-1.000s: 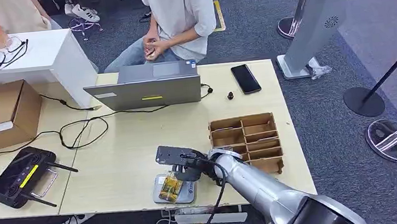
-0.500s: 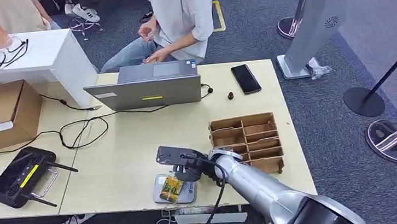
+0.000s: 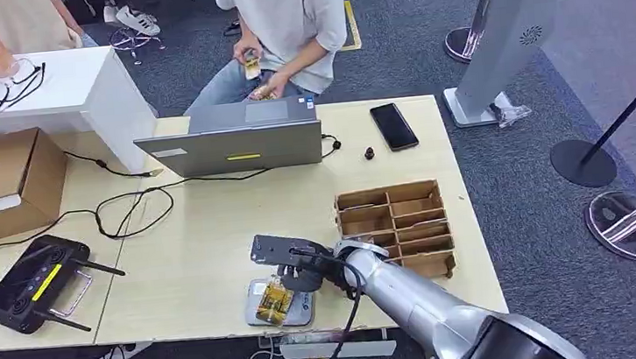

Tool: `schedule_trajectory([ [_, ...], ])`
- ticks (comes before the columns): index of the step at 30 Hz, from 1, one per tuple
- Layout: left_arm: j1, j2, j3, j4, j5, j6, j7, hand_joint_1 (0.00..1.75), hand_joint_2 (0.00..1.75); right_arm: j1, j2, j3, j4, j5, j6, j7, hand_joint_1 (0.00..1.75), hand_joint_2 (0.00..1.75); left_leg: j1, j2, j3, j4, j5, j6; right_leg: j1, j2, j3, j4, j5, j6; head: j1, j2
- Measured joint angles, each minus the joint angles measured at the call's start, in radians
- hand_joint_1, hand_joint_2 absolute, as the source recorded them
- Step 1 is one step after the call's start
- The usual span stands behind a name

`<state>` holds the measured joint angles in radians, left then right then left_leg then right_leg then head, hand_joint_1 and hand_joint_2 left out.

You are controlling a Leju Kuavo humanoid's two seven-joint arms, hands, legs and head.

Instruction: Pass the card to the sensor for recognition and then transmit it.

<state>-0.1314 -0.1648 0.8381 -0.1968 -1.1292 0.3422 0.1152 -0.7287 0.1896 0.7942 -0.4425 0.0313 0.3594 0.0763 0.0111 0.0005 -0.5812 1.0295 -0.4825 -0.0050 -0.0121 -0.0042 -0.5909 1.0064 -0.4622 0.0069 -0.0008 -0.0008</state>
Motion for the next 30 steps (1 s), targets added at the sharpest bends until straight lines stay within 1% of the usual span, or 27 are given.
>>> schedule_trajectory([
  [9,0.0,0.0,-0.006,0.0,0.0,-0.001,0.0,0.0,0.0,0.004,0.0,-0.003,0.0,-0.022,0.013,-0.014,1.75,1.75,0.0,0.0,0.0,0.0,0.0,0.0,0.0,0.0,0.0,0.0,0.0,0.0,0.0,0.0],
  [17,-0.004,0.0,-0.009,0.0,-0.011,-0.01,0.001,0.0,0.0,0.013,-0.006,-0.012,-0.002,-0.038,0.004,-0.039,1.75,1.75,0.0,0.0,0.0,0.0,0.0,0.0,0.0,0.0,0.0,0.0,0.0,0.0,0.0,0.0],
  [20,-0.005,0.0,-0.01,0.0,-0.011,-0.014,-0.011,0.0,0.0,0.014,-0.013,-0.015,-0.003,-0.04,0.005,-0.053,1.75,1.75,0.0,0.0,0.0,0.0,0.0,0.0,0.0,0.0,0.0,0.0,0.0,0.0,0.0,0.0],
  [30,-0.007,0.003,-0.017,0.0,-0.023,-0.032,-0.021,0.0,0.0,0.038,-0.05,-0.04,-0.037,-0.058,-0.013,-0.098,1.75,1.75,0.0,0.0,0.0,0.0,0.0,0.0,0.0,0.0,0.0,0.0,0.0,0.0,0.0,0.0],
])
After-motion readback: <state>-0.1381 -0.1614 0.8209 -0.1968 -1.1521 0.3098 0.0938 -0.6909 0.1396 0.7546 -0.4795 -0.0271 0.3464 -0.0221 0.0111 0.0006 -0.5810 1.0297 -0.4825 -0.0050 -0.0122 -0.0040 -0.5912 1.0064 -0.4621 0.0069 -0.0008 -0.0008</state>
